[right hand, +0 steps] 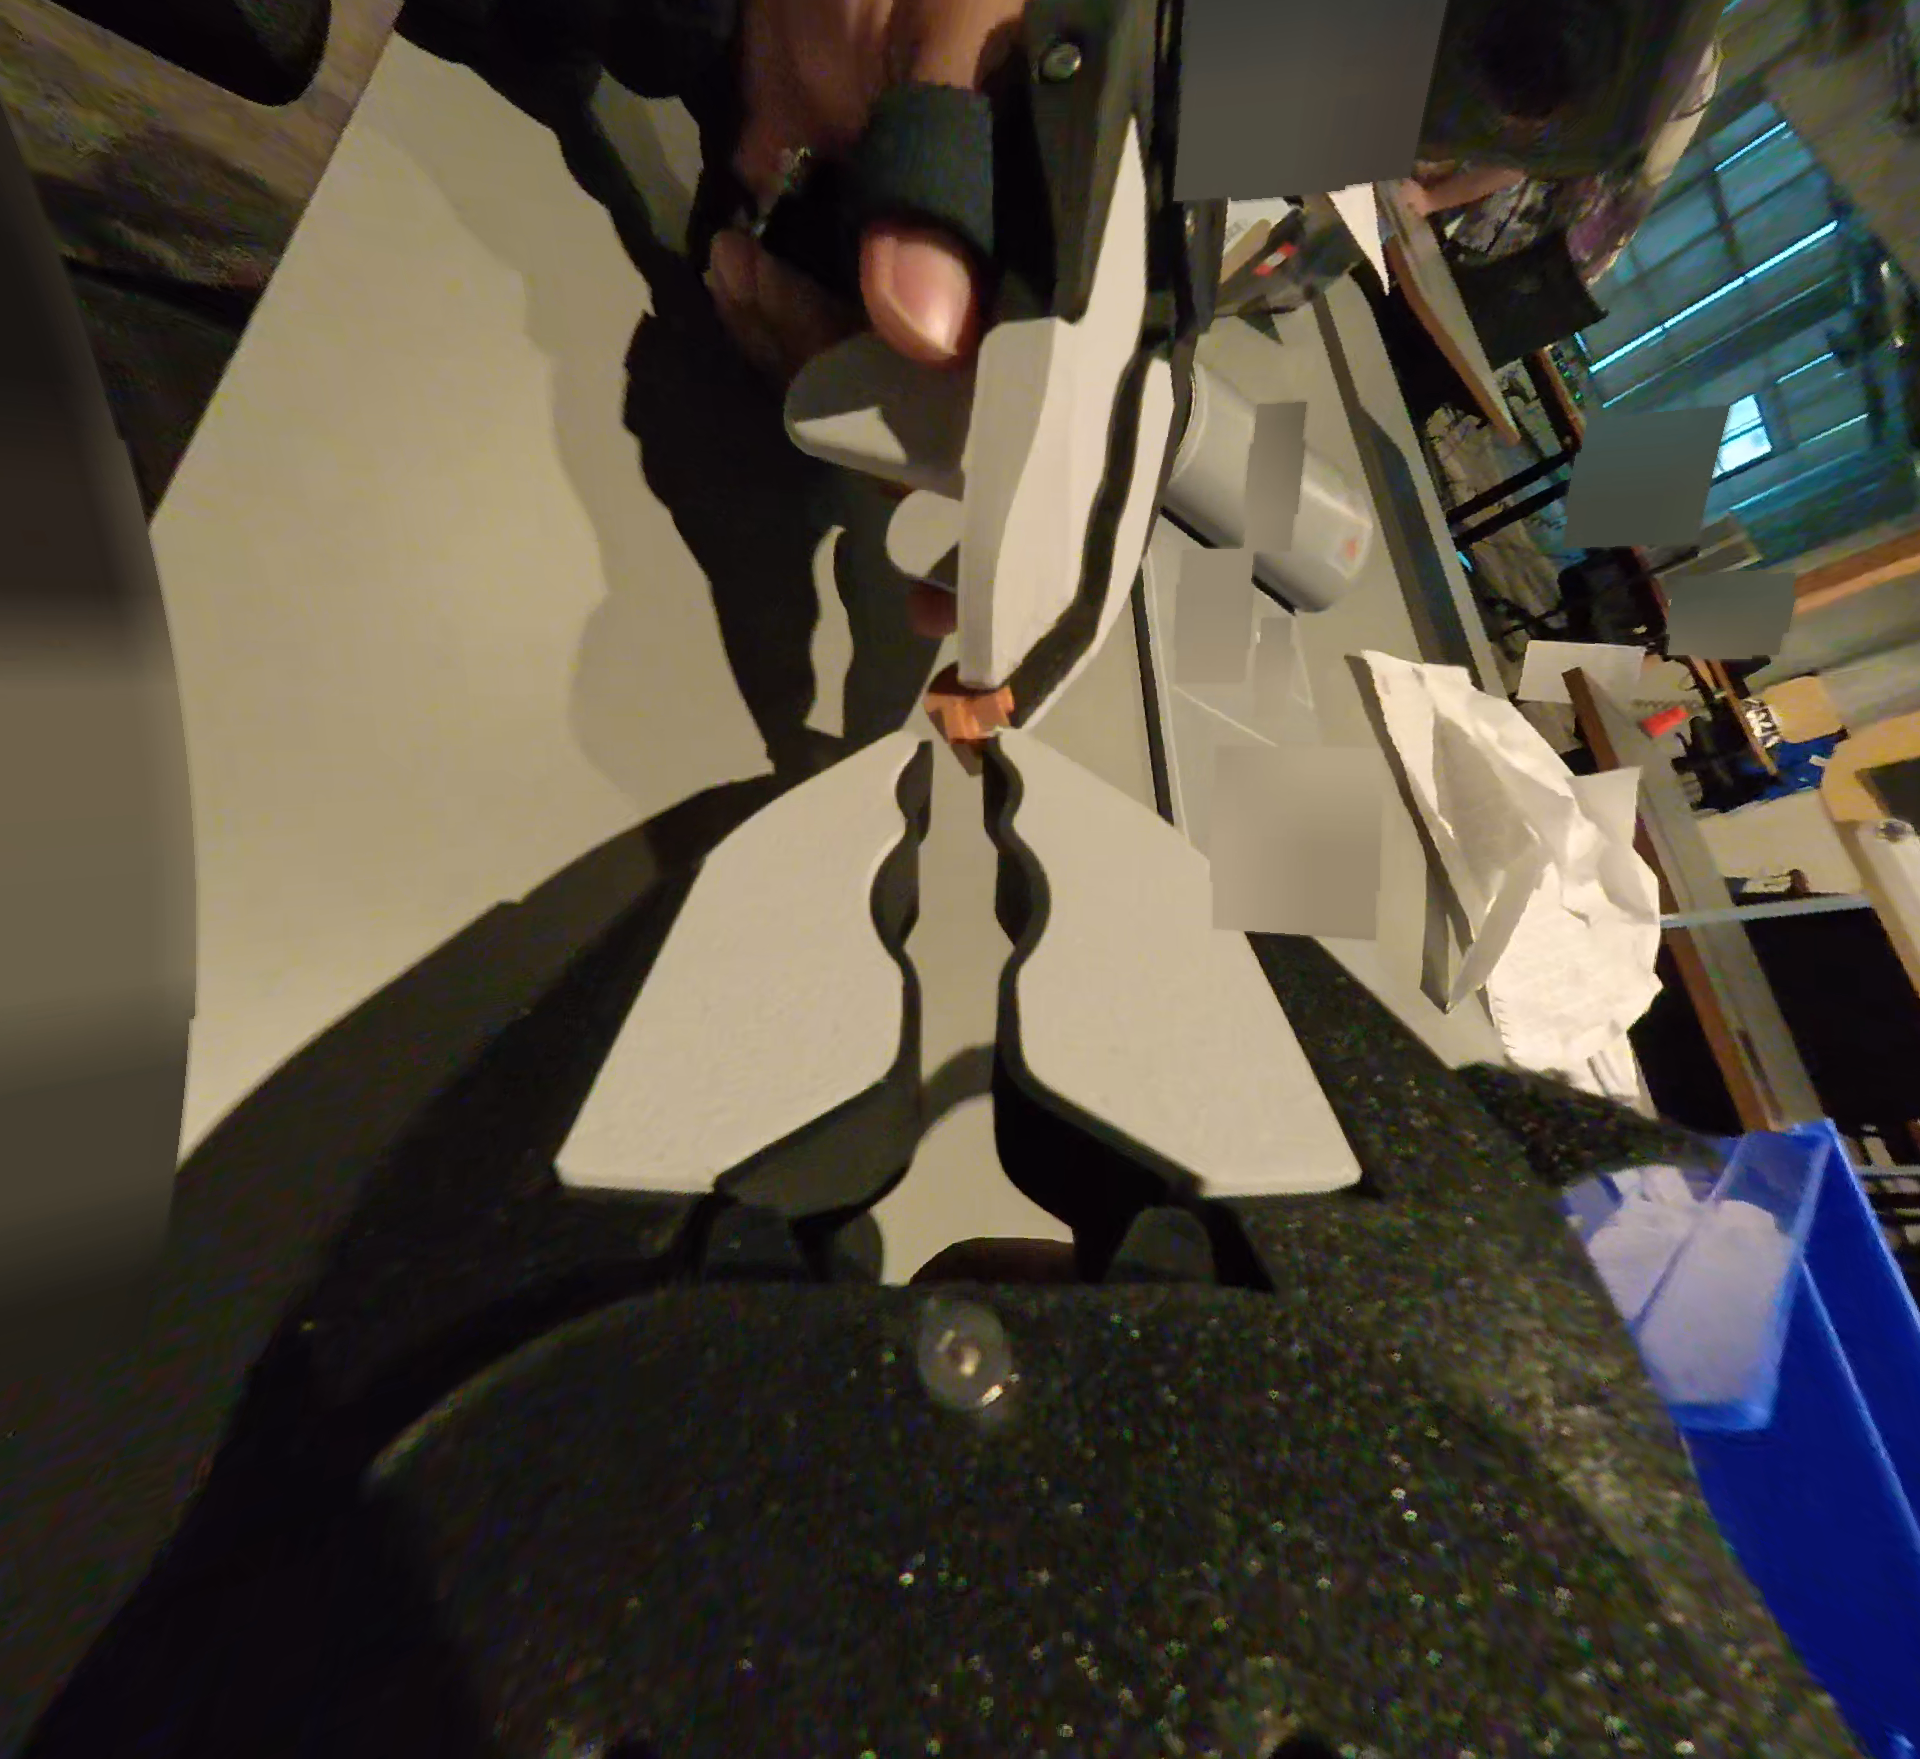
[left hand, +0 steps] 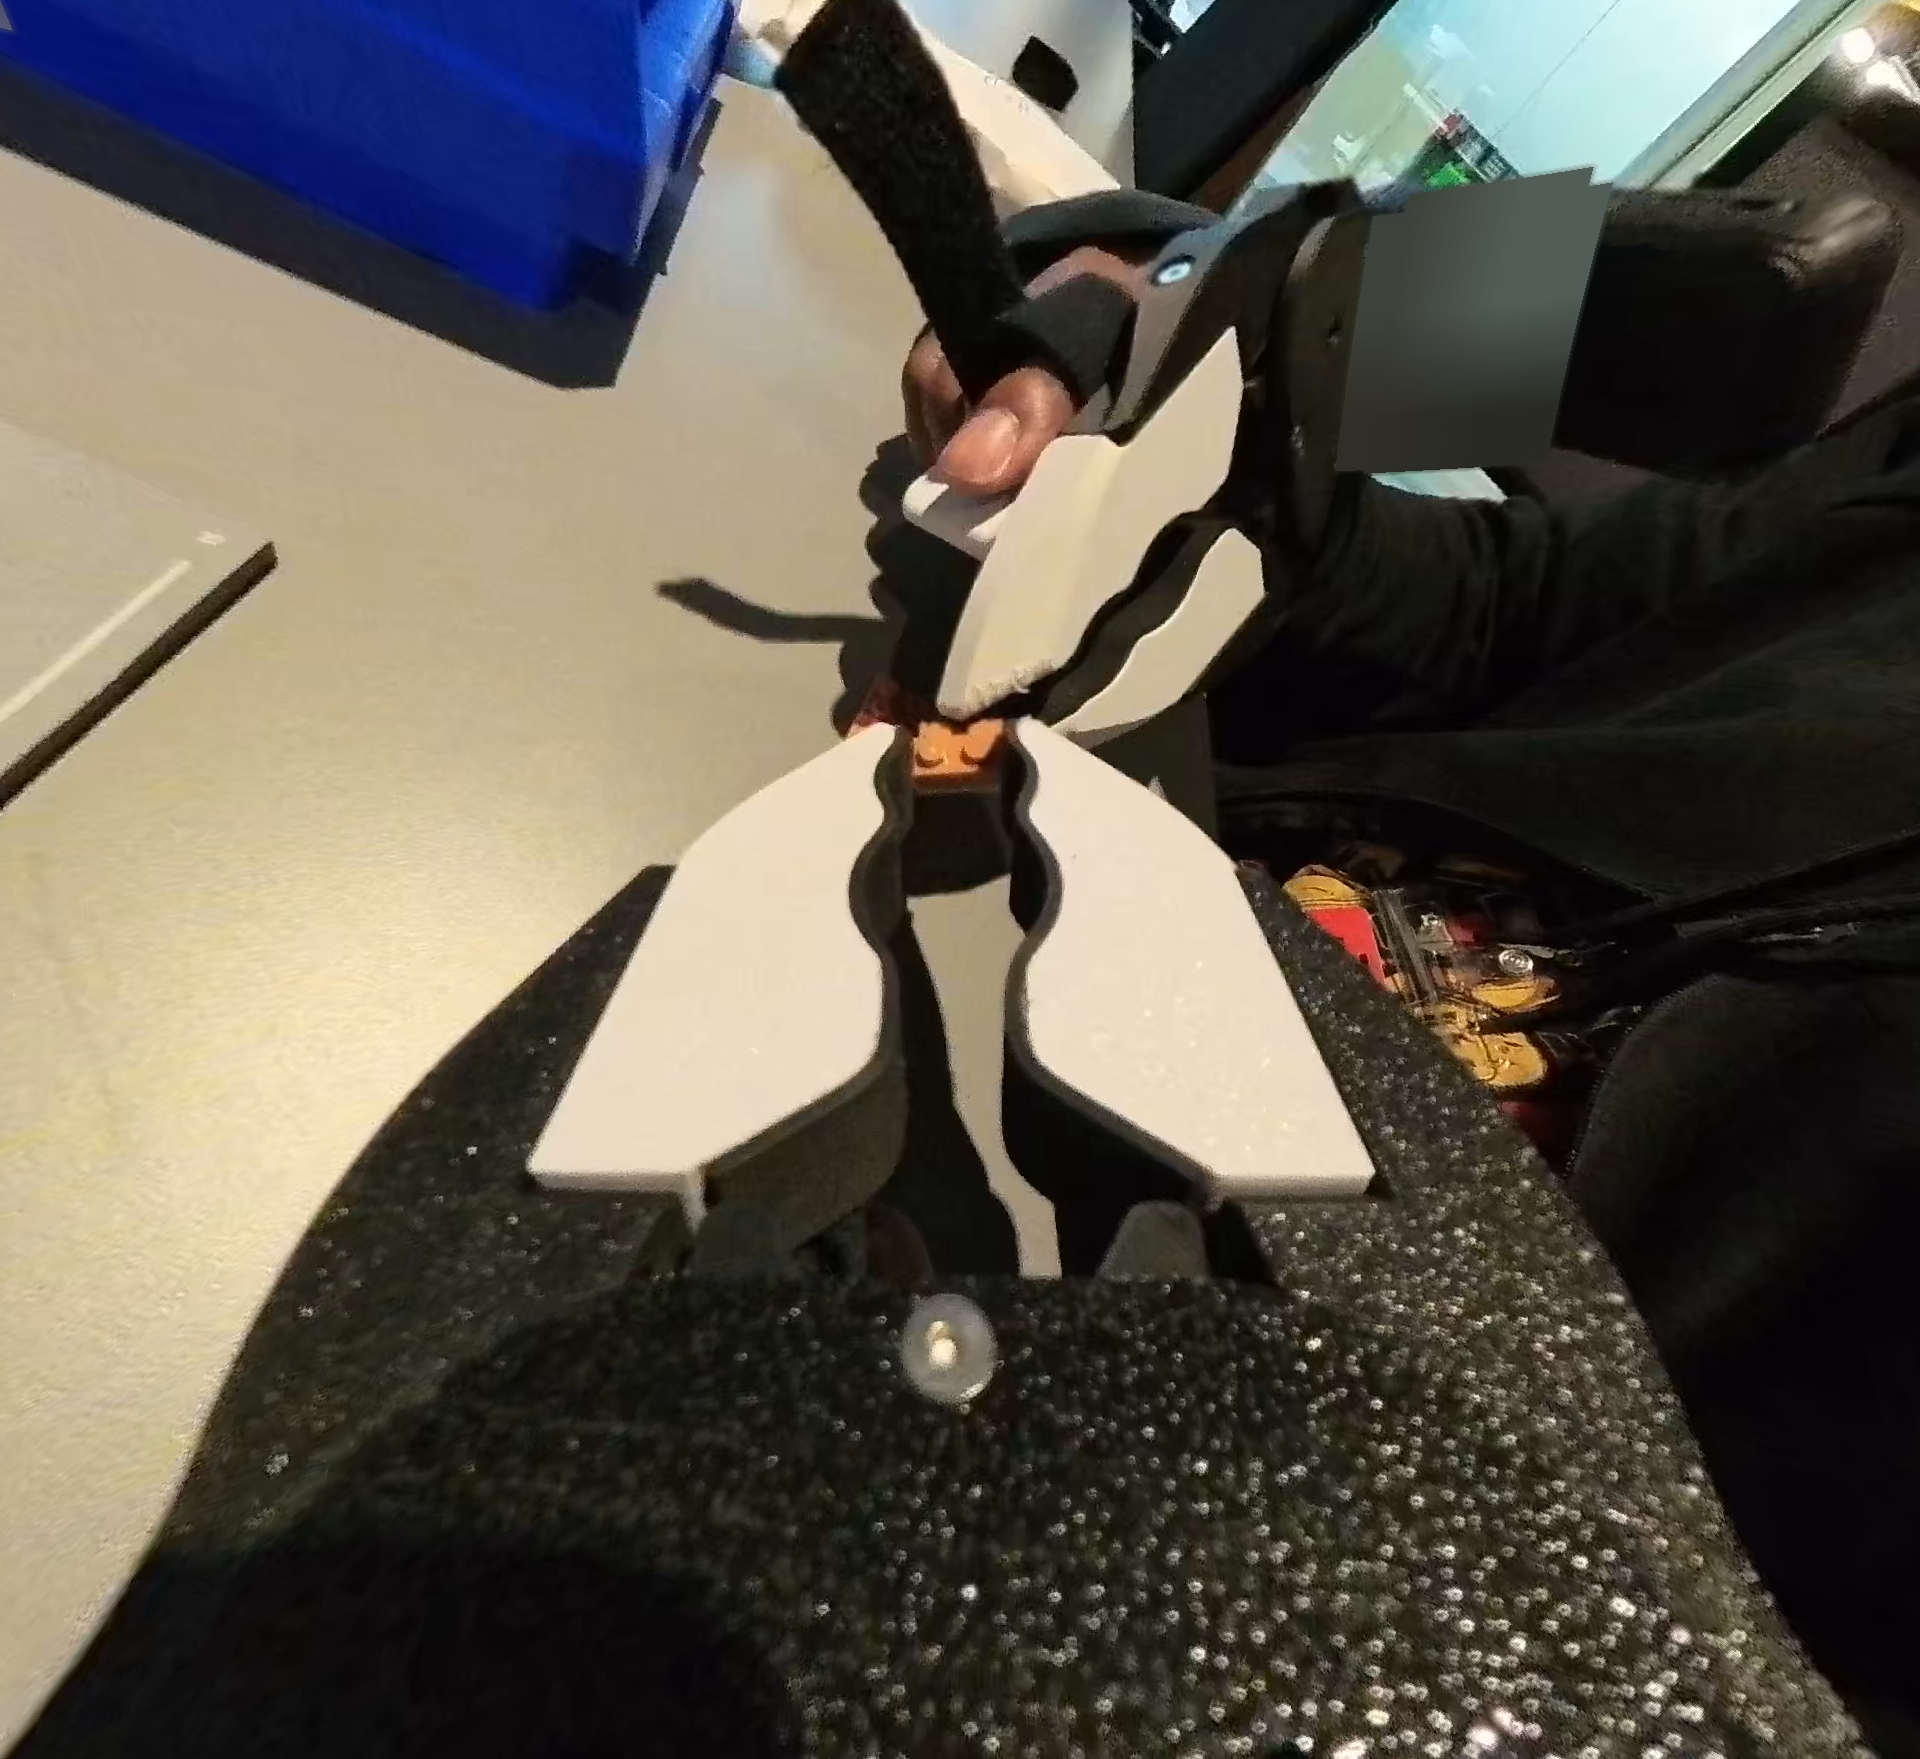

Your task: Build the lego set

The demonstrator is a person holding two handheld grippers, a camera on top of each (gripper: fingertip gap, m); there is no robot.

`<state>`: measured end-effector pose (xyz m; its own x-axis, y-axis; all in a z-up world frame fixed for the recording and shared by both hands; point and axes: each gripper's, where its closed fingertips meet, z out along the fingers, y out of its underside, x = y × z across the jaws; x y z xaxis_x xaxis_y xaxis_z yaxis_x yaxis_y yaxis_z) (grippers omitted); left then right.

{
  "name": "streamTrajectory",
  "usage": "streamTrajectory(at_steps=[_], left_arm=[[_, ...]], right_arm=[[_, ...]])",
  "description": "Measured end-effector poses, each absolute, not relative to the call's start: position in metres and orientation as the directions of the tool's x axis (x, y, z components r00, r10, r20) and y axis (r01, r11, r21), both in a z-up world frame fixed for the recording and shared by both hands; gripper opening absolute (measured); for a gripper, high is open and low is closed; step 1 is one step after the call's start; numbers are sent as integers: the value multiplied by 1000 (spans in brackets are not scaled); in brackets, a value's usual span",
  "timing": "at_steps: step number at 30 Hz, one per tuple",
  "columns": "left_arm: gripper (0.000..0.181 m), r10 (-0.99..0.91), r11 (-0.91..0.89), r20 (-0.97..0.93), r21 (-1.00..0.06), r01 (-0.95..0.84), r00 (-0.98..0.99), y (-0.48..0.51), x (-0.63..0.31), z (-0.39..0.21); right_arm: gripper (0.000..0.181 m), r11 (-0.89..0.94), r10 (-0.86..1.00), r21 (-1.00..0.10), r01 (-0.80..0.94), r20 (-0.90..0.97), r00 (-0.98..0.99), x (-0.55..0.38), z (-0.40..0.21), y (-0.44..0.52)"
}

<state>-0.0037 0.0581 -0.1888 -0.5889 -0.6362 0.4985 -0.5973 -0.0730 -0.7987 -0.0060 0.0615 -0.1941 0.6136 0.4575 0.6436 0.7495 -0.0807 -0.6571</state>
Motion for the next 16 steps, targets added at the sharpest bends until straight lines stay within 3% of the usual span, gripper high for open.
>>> streamTrajectory(at_steps=[7, 12, 14, 16], left_arm=[[15, -632, -85, 511, -793, -604, -582, 59, -4, -188], [19, -647, -69, 462, -828, -557, -607, 59, -5, -184], [23, -667, -73, 413, -865, -497, -621, 64, -5, -177], [23, -710, -1, 232, -944, -329, -665, 68, -8, -163]], right_arm=[[5, -94, 452, -676, 730, 624, 637, -6, -194, 64], [4, -155, 498, -786, 598, 461, 735, -5, -193, 61], [4, -185, 523, -835, 518, 363, 771, -5, -192, 58], [4, -210, 545, -881, 425, 255, 799, -5, -189, 55]])
